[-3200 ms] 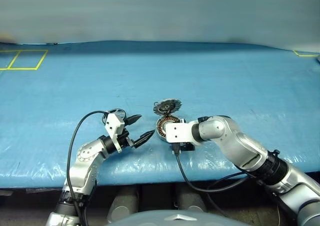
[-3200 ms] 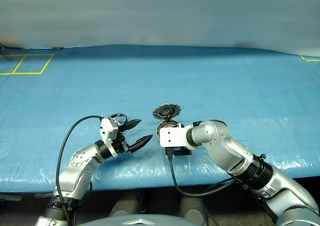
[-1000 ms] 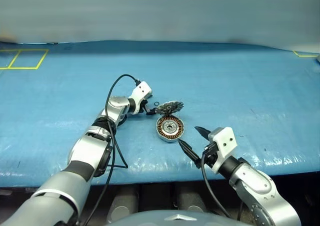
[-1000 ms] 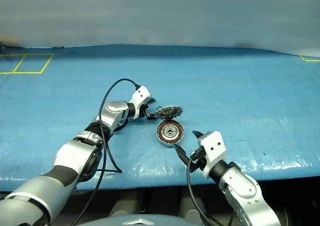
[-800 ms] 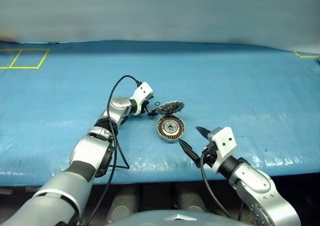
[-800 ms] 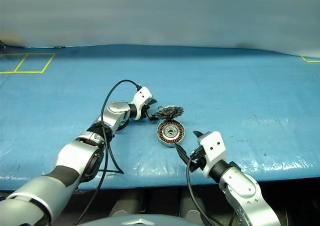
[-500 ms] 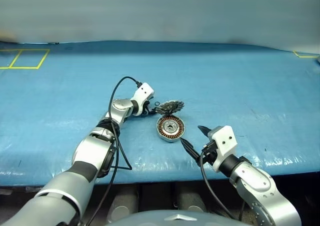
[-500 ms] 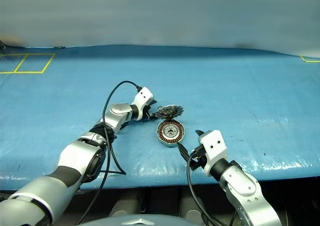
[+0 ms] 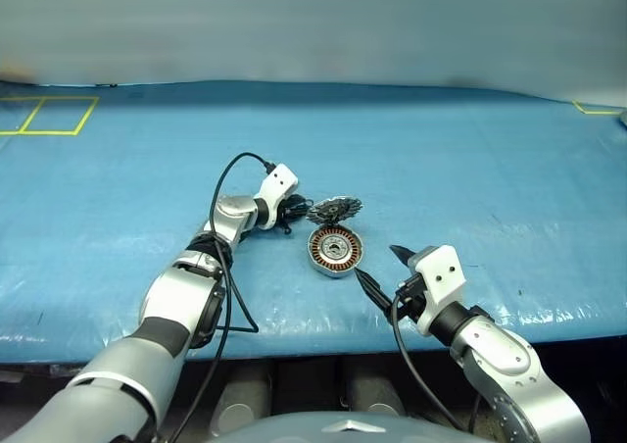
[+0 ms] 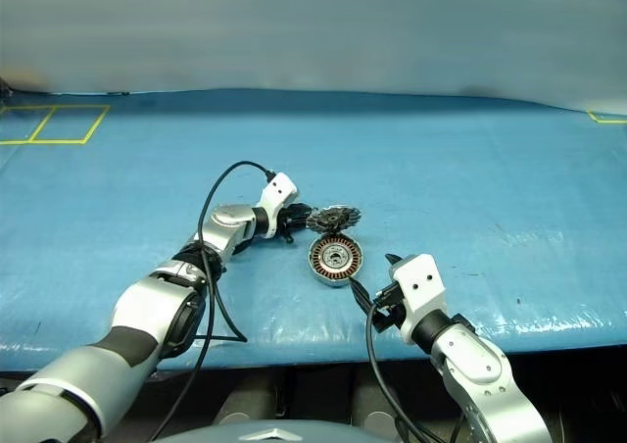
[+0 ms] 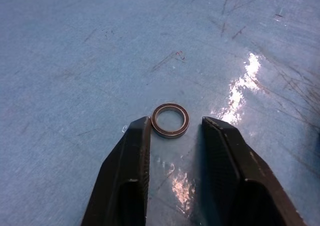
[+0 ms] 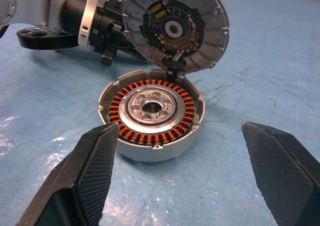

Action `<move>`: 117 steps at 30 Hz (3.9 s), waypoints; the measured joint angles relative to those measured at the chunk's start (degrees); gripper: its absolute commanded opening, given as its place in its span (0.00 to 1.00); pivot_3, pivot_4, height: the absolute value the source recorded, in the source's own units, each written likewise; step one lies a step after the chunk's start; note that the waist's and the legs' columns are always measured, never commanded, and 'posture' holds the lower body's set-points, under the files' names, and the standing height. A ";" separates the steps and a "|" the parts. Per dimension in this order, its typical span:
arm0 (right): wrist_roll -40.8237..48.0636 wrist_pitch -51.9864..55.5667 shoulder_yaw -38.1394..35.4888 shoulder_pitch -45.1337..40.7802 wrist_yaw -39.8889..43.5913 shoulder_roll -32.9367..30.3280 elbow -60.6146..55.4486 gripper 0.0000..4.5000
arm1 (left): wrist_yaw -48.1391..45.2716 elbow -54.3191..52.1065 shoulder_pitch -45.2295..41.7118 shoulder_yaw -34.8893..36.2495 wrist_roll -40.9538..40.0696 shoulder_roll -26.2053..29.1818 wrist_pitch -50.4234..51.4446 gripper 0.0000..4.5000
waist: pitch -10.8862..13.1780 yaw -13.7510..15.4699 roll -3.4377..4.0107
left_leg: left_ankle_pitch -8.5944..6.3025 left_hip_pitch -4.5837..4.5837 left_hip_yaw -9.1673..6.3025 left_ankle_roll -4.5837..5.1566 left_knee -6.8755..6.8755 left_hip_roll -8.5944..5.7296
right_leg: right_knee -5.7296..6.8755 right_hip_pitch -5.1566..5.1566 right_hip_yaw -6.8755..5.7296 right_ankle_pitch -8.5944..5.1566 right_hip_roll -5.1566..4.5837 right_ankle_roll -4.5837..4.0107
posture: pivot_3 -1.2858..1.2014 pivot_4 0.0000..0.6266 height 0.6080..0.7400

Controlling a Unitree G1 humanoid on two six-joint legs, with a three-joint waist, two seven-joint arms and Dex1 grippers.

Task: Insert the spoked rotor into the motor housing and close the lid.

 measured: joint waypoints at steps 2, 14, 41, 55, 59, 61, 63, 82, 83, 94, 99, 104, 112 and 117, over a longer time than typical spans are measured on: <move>-0.27 0.11 0.06 0.00 -0.22 0.00 0.20 0.92 | 0.36 0.00 0.01 0.00 0.21 0.02 -0.06 0.25 | 0.00 -0.01 0.00 | 0.00 0.00 0.00 0.00 0.00 0.00 | 0.00 0.00 0.00 0.01 0.00 0.01 | 0.52 0.24 1.00; -0.32 1.02 0.49 -0.55 -0.21 -0.02 0.27 0.92 | -1.01 -0.57 1.25 1.58 -0.30 0.89 -1.19 0.25 | 0.00 -0.11 0.00 | 0.00 0.00 0.01 0.00 0.01 0.01 | 0.00 -0.02 0.01 0.01 0.00 0.02 | 0.52 0.24 1.00; 2.90 -0.54 0.45 -5.58 4.79 0.00 6.16 0.92 | -22.57 -69.27 33.85 1.03 -20.70 19.32 21.20 0.25 | 0.00 0.01 0.15 | -0.04 -0.04 0.04 0.03 -0.03 0.06 | -0.03 -0.16 0.11 -0.19 -0.09 -0.49 | 0.52 0.24 1.00; 3.80 -3.64 1.10 -2.63 7.73 -1.96 6.12 0.92 | -19.31 -71.13 35.04 -7.52 -19.34 13.31 19.23 0.25 | 0.00 0.04 0.17 | -0.04 -0.06 0.08 0.03 -0.04 0.06 | -0.03 -0.18 0.11 -0.20 -0.09 -0.49 | 0.52 0.24 1.00; 3.61 -4.35 2.62 -1.01 8.24 -2.17 6.14 0.92 | -18.36 -67.83 33.41 -8.80 -17.39 12.45 17.93 0.25 | 0.00 0.03 0.18 | -0.04 -0.06 0.09 0.03 -0.01 0.06 | -0.03 -0.17 0.11 -0.20 -0.09 -0.48 | 0.52 0.24 1.00; 3.19 -4.51 2.77 -0.75 7.93 -2.05 6.18 0.92 | -17.02 -65.19 31.51 -9.89 -15.41 11.32 16.84 0.25 | 0.01 0.15 0.17 | -0.03 -0.08 0.09 0.04 0.03 0.03 | -0.04 -0.15 0.11 -0.19 -0.11 -0.46 | 0.52 0.24 1.00; 2.89 -4.73 2.80 -0.83 7.41 -1.73 6.19 0.92 | -15.05 -63.28 29.92 -10.76 -13.06 10.41 15.50 0.25 | 0.01 0.14 0.17 | -0.04 -0.08 0.11 0.04 0.03 0.03 | -0.05 -0.15 0.12 -0.18 -0.11 -0.44 | 0.52 0.24 1.00; 1.88 -5.11 2.63 -0.33 5.48 -1.70 5.84 0.92 | -14.38 -58.11 24.17 -16.05 -6.90 9.16 16.83 0.25 | 0.01 0.00 0.18 | -0.05 -0.10 0.10 0.07 -0.04 0.05 | -0.06 -0.20 0.11 -0.18 -0.09 -0.43 | 0.52 0.24 1.00; 1.86 -5.11 2.74 -0.17 5.48 -1.70 5.82 0.92 | -14.43 -58.11 24.17 -16.05 -6.89 9.15 16.83 0.25 | 0.01 0.00 0.18 | -0.05 -0.10 0.10 0.06 -0.05 0.05 | -0.06 -0.20 0.10 -0.18 -0.09 -0.43 | 0.52 0.24 1.00; 1.82 -5.11 2.82 0.09 4.63 -1.54 5.81 0.92 | -14.61 -58.11 24.03 -15.71 -6.90 9.72 18.65 0.25 | 0.01 0.04 0.18 | -0.05 -0.10 0.09 0.06 -0.03 0.05 | -0.06 -0.20 0.10 -0.19 -0.10 -0.43 | 0.52 0.24 1.00; 1.69 -5.11 2.86 0.12 4.42 -1.54 5.82 0.92 | -12.92 -57.33 23.26 -15.70 -6.20 9.66 19.67 0.25 | 0.01 0.04 0.18 | -0.05 -0.09 0.10 0.07 -0.02 0.04 | -0.05 -0.18 0.10 -0.18 -0.10 -0.42 | 0.52 0.24 1.00; 1.67 -5.11 2.95 0.09 4.35 -1.55 5.82 0.92 | -12.61 -56.43 23.17 -15.68 -5.79 9.68 19.66 0.25 | 0.01 0.02 0.18 | -0.05 -0.09 0.10 0.06 -0.03 0.05 | -0.06 -0.18 0.10 -0.19 -0.09 -0.43 | 0.52 0.24 1.00; 1.35 -5.09 3.24 -0.12 4.26 -1.82 5.82 0.92 | -13.22 -56.45 23.35 -15.69 -5.97 9.49 19.50 0.25 | 0.01 0.02 0.18 | -0.05 -0.10 0.10 0.06 -0.03 0.05 | -0.06 -0.19 0.10 -0.19 -0.10 -0.43 | 0.52 0.24 1.00; 0.54 -5.07 3.36 -0.45 4.21 -2.18 5.88 0.92 | -13.84 -56.46 23.64 -15.70 -6.24 9.44 19.19 0.25 | 0.01 0.05 0.18 | -0.05 -0.10 0.09 0.06 -0.03 0.05 | -0.06 -0.19 0.10 -0.19 -0.10 -0.43 | 0.52 0.24 1.00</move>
